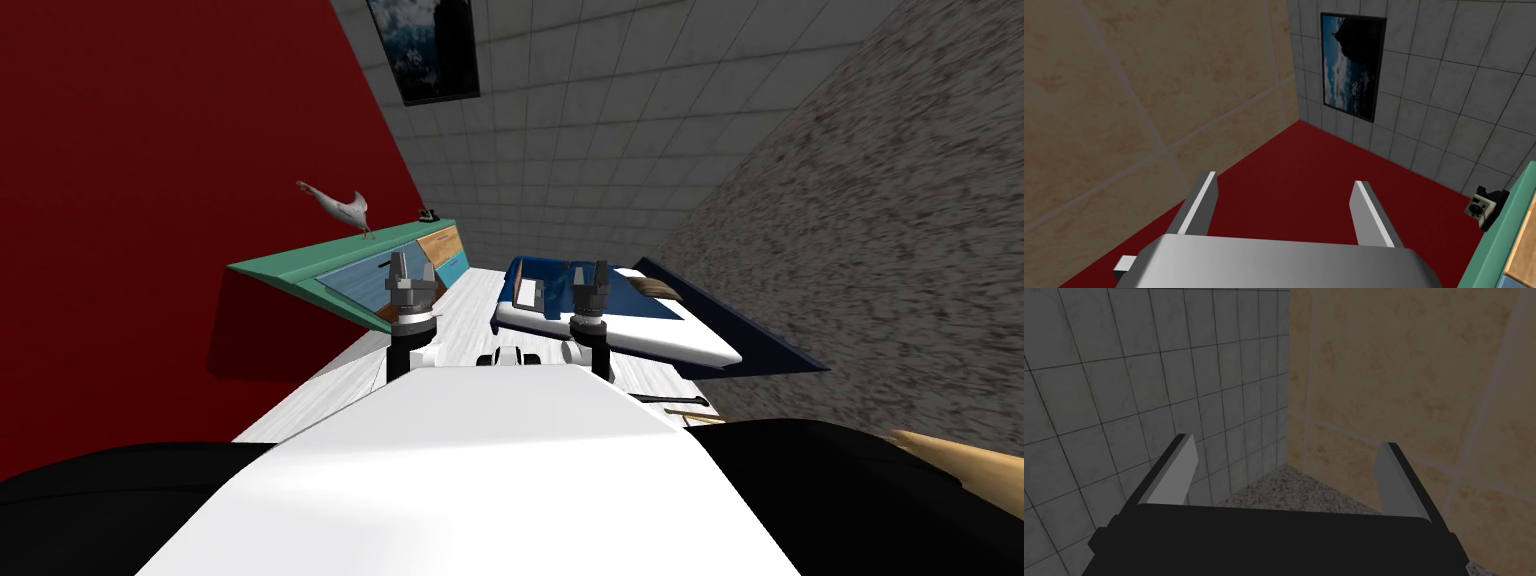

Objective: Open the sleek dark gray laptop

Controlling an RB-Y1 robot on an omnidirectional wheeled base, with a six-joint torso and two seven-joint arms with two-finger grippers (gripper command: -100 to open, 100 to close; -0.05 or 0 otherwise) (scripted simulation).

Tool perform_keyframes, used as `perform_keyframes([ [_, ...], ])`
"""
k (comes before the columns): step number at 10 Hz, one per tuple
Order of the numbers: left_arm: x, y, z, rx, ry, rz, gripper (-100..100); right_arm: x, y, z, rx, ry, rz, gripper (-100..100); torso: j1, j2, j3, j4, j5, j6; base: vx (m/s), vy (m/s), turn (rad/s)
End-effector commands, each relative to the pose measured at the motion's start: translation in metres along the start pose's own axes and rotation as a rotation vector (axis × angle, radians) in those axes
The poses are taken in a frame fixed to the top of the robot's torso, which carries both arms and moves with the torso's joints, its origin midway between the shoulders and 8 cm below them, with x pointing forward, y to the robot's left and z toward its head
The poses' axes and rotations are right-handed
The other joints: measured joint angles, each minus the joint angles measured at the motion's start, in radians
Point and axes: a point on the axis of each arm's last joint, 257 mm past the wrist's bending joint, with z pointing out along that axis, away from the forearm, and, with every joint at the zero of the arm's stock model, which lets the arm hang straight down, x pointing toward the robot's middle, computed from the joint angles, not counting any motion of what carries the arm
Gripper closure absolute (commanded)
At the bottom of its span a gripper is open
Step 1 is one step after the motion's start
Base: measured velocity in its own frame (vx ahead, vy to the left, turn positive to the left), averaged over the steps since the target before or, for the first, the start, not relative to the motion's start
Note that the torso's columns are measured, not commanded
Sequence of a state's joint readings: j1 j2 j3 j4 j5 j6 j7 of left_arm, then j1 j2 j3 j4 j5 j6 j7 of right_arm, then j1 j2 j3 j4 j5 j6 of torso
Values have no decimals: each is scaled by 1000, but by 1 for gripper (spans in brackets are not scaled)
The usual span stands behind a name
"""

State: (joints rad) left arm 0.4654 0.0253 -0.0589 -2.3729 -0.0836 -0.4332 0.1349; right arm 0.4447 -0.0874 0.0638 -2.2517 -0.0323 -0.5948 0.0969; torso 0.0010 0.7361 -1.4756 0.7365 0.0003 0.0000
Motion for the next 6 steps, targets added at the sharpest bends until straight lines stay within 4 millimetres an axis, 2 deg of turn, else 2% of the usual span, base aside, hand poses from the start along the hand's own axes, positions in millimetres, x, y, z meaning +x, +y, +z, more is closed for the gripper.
perform_keyframes([
  [1, 0, 0, 0, 0, 0, 0, 0, 24, -29, -4, 84, 84, -55, -100, 0, 1, -1, 1, 0, 0, 40, 39, 36],
  [2, 0, 0, 0, 0, 0, 0, 0, 32, -41, -7, 119, 114, -73, -100, -1, 1, -1, 1, 0, 0, 42, 39, 37],
  [3, 0, 0, 0, 0, 0, 0, 0, 34, -42, -7, 121, 121, -84, -100, -1, 1, -1, 1, 0, 0, 27, 28, 15],
  [5, 0, 0, 0, 0, 0, 0, 0, 52, -71, -17, 202, 185, -133, -100, -2, 3, 0, 2, -1, 0, 28, 32, 36],
  [6, 0, 0, 0, 0, 0, 0, 0, 54, -71, -17, 202, 194, -147, -100, 0, 2, 0, 2, 0, 0, 26, 30, 15],
])
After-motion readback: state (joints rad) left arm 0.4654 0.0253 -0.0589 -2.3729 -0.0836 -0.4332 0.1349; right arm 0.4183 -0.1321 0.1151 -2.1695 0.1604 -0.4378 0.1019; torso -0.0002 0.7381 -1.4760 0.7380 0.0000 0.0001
